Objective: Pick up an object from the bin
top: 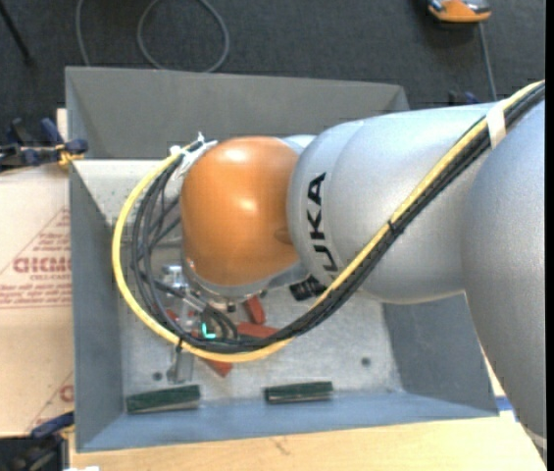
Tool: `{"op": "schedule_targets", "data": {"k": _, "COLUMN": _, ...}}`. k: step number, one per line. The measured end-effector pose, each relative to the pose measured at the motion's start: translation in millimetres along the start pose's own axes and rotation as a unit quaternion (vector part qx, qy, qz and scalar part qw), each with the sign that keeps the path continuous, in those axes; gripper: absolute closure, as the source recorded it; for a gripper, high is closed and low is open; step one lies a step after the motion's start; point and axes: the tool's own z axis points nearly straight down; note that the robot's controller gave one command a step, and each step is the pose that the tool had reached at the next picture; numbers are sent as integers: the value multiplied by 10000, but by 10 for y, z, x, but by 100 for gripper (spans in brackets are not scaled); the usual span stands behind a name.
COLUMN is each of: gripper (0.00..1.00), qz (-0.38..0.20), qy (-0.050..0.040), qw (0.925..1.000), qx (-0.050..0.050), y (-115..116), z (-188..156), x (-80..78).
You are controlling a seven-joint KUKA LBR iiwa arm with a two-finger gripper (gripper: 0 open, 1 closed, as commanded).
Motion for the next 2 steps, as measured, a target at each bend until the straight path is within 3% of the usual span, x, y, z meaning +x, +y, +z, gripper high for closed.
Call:
{"op": "schedule_targets", "data": {"k": 1, "gripper": 0, "qz": 126, "qy": -42, "qw": 9999, "qx": -12, "y": -515, "z": 1366, "x": 7}}
{"op": "schedule_targets", "data": {"k": 2, "gripper": 0, "qz": -1821, "qy": -159, "qw": 9831, "qx": -22, "y": -371, "z": 1304, "x": 73}}
